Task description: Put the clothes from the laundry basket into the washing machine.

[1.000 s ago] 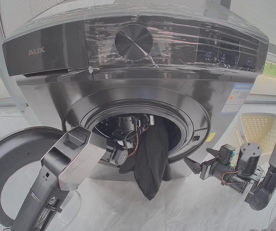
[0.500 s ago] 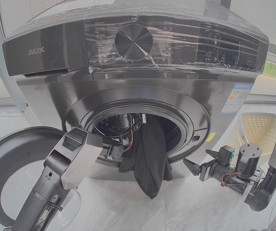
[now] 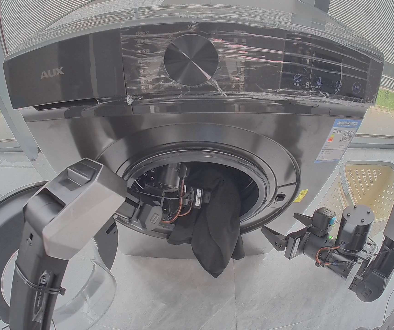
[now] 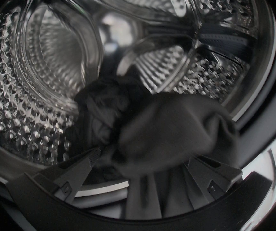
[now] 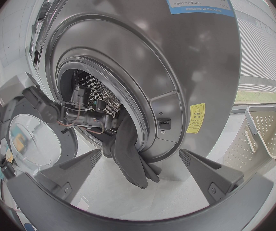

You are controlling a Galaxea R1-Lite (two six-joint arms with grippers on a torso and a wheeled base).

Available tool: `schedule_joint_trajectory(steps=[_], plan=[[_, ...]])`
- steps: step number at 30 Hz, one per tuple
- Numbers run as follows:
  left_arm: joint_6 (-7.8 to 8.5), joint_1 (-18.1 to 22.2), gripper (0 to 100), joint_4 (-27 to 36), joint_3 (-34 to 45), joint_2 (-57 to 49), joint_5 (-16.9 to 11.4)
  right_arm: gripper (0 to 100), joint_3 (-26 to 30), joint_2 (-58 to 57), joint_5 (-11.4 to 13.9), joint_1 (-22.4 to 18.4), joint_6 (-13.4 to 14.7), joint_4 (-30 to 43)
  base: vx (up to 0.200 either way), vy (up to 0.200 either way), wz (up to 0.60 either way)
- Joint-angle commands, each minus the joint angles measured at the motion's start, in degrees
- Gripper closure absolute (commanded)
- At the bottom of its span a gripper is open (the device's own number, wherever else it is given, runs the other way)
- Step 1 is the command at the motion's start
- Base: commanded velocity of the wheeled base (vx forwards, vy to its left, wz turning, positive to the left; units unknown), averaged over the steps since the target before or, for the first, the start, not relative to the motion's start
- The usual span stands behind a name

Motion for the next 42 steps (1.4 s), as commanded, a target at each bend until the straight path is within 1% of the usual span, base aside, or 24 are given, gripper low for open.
schedule_joint_trajectory(steps=[1,3,4,6,7,9,10,11,14,18,21,24,25,31,32,34,36,39,42], plan=[[-0.06,-1.2,0,6.4,9.1,-11.6,-4.4,0,0.0,0.0,0.0,0.0,0.0,0.0,0.000,0.000,0.00],[0.11,-1.5,0,8.5,10.3,-12.9,-5.8,0,0.0,0.0,0.0,0.0,0.0,0.0,0.000,0.000,0.00],[0.29,-1.9,0,9.6,11.3,-13.7,-7.4,0,0.0,0.0,0.0,0.0,0.0,0.0,0.000,0.000,0.00],[-0.24,-2.6,0,10.0,11.8,-14.4,-10.2,0,0.0,0.0,0.0,0.0,0.0,0.0,0.000,0.000,0.00],[-0.24,-2.7,0,10.2,11.9,-14.7,-11.2,0,0.0,0.0,0.0,0.0,0.0,0.0,0.000,0.000,0.00],[-0.15,-3.2,0,10.0,12.2,-14.9,-12.4,0,0.0,0.0,0.0,0.0,0.1,0.0,0.000,0.000,0.00],[-0.15,-3.2,0,10.0,12.2,-14.9,-12.4,0,0.0,0.0,0.0,0.0,0.1,0.0,0.000,0.000,0.00],[-0.24,-3.6,0,10.0,12.8,-15.5,-13.6,0,0.0,0.0,0.0,-0.1,0.1,0.0,0.000,0.000,0.00],[-0.24,-4.1,0,10.2,13.1,-15.7,-15.1,0,-0.1,0.0,0.0,-0.1,0.1,0.0,0.000,0.000,0.00],[-0.41,-4.8,0,9.7,12.5,-14.6,-15.3,0,-0.1,0.0,0.0,-0.1,0.0,0.0,0.000,0.000,0.00],[-0.50,-4.9,0,7.8,9.9,-10.2,-14.6,0,-0.1,0.0,0.0,-0.1,0.0,0.0,0.000,0.000,0.00],[-0.59,-4.9,0,6.3,8.1,-7.8,-14.5,0,-0.1,0.0,0.0,0.0,0.0,0.0,0.000,0.000,0.00],[-1.12,-5.0,0,5.2,7.0,-6.1,-14.2,0,-0.1,0.0,0.0,0.0,0.0,0.0,0.000,0.000,0.00],[-1.56,-5.4,0,4.4,4.6,-2.8,-12.5,0,-0.2,0.0,0.0,0.0,0.0,0.0,0.000,0.000,0.00],[-1.64,-5.4,100,4.4,4.3,-2.4,-12.3,0,-0.2,0.0,0.0,0.0,0.0,0.0,0.000,0.000,0.00],[-1.64,-5.4,100,4.4,4.3,-2.0,-11.7,0,-0.3,0.0,0.0,0.0,0.0,0.0,0.000,0.000,0.00],[-1.99,-5.4,100,4.3,4.9,-2.0,-11.7,0,-0.3,0.1,0.0,0.0,0.0,0.0,0.000,0.000,0.00],[-2.08,-5.5,100,4.1,4.5,-1.6,-11.3,0,-0.3,0.1,0.0,0.0,0.0,0.0,0.000,0.000,0.00],[-2.26,-5.0,100,2.2,3.8,-1.5,-8.9,0,-0.4,0.2,0.1,0.1,0.0,0.0,0.000,0.000,0.00]])
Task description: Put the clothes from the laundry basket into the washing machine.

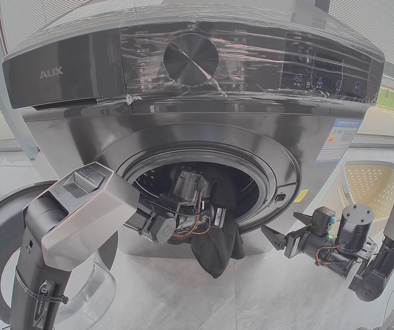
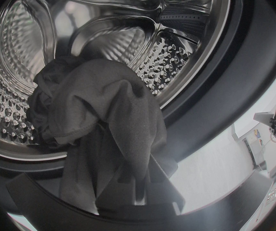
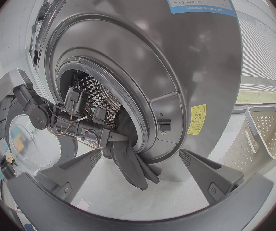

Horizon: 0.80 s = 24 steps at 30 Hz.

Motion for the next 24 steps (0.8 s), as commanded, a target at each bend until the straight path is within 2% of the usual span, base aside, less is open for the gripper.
schedule_joint_trajectory(steps=[1,2,3,5,9,13,14,19,24], plan=[[-0.15,0.4,100,-1.3,-0.7,1.0,1.7,0,-0.1,0.2,0.1,0.1,0.0,0.0,0.000,0.000,0.00],[-1.47,0.9,100,-5.1,-2.2,1.1,5.6,0,-0.1,0.2,0.0,0.5,0.0,-0.1,0.000,0.000,0.00],[-2.52,1.5,100,-7.0,-2.8,1.2,6.8,0,-0.1,0.2,0.0,0.6,0.0,-0.1,0.000,0.000,0.00],[-2.87,2.9,100,-9.5,-3.9,1.6,7.7,0,-0.2,0.2,0.0,0.6,0.0,-0.1,0.000,0.000,0.00],[-2.87,4.6,100,-10.7,-5.6,1.8,10.3,0,-0.2,0.2,0.0,0.8,0.0,0.0,0.000,0.000,0.00],[-2.96,4.7,100,-11.1,-5.3,1.7,10.3,0,-0.1,0.2,-0.1,1.0,0.0,-0.1,0.000,0.000,0.00],[-3.05,4.7,0,-11.2,-5.3,1.7,10.3,0,-0.1,0.2,-0.1,1.0,0.0,-0.1,0.000,0.000,0.00],[-3.49,3.5,0,-10.4,-1.2,-0.3,8.9,0,0.1,0.0,-0.1,1.0,0.0,-0.1,0.000,0.000,0.00],[-3.49,1.1,0,-6.1,6.6,-5.5,2.4,0,-0.1,0.1,-0.1,1.0,0.0,-0.1,0.000,0.000,0.00]])
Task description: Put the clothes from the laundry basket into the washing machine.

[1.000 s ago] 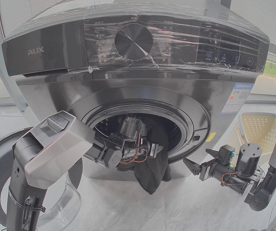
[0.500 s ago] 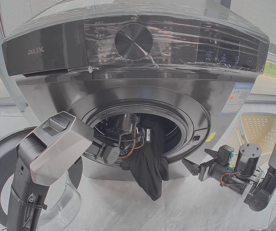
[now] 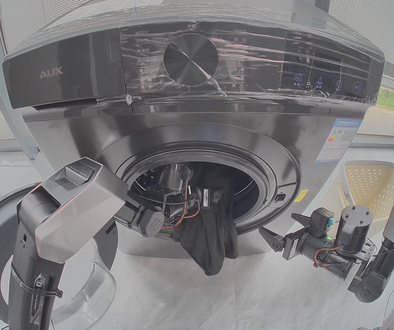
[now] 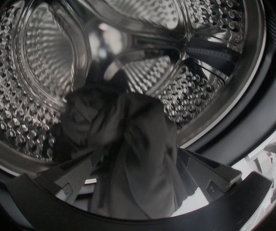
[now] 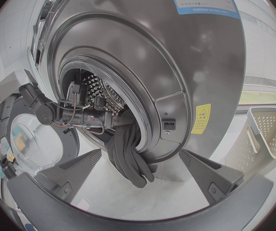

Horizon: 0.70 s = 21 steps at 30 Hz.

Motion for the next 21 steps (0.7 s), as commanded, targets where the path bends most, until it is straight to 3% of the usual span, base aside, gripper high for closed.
schedule_joint_trajectory(steps=[1,6,16,17,21], plan=[[0.12,-2.4,0,3.4,6.8,-5.5,-4.6,0,-0.1,0.0,0.0,0.0,0.0,0.0,0.000,0.000,0.00],[0.12,-2.8,0,3.8,6.8,-4.0,-5.6,0,0.1,0.0,0.0,0.0,0.0,0.0,0.000,0.000,0.00],[0.74,-2.4,0,3.3,3.1,3.3,-4.6,0,0.1,0.2,0.1,0.1,0.0,0.0,0.000,0.000,0.00],[0.82,-2.4,100,3.5,2.9,3.6,-4.5,0,0.1,0.2,0.1,0.1,0.0,0.0,0.000,0.000,0.00],[1.09,-2.3,100,3.2,0.2,5.2,-2.9,0,0.2,0.2,0.1,0.2,0.0,0.0,0.000,0.000,0.00]])
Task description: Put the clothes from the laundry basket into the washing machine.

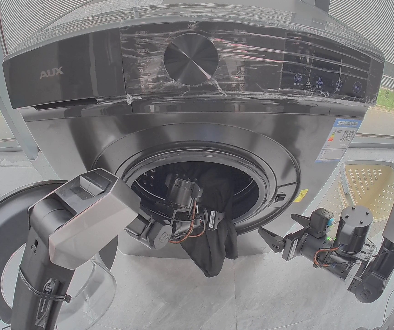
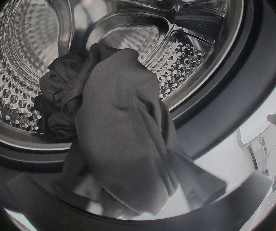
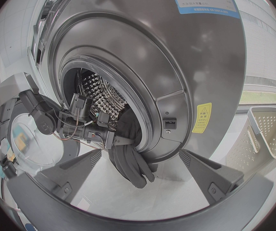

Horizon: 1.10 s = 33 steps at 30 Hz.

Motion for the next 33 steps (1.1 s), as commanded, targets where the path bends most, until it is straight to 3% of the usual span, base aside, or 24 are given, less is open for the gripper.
schedule_joint_trajectory(steps=[1,9,16,17,24,29,33], plan=[[0.11,0.1,100,-0.6,-2.8,2.7,1.0,0,0.1,0.2,0.0,0.1,0.0,0.0,0.000,0.000,0.00],[-0.06,3.0,100,-7.6,-12.2,6.9,8.4,0,0.1,0.2,-0.1,0.1,0.0,0.0,0.000,0.000,0.00],[0.03,4.4,100,-8.2,-12.5,7.0,8.8,0,0.1,0.3,-0.1,0.1,0.0,0.0,0.000,0.000,0.00],[0.03,4.4,0,-8.3,-12.5,7.0,8.8,0,0.1,0.3,-0.1,0.1,0.0,0.0,0.000,0.000,0.00],[-0.77,3.8,0,-8.7,-8.9,3.1,7.9,0,0.2,0.4,0.0,0.1,0.0,0.0,0.000,0.000,0.00],[-0.50,1.7,0,-0.8,3.7,-6.9,1.9,0,0.2,0.4,0.0,0.0,0.1,0.0,0.000,0.000,0.00],[0.03,1.6,0,2.3,7.8,-8.8,-0.6,0,0.1,0.4,0.0,0.1,0.1,0.0,0.000,0.000,0.00]])
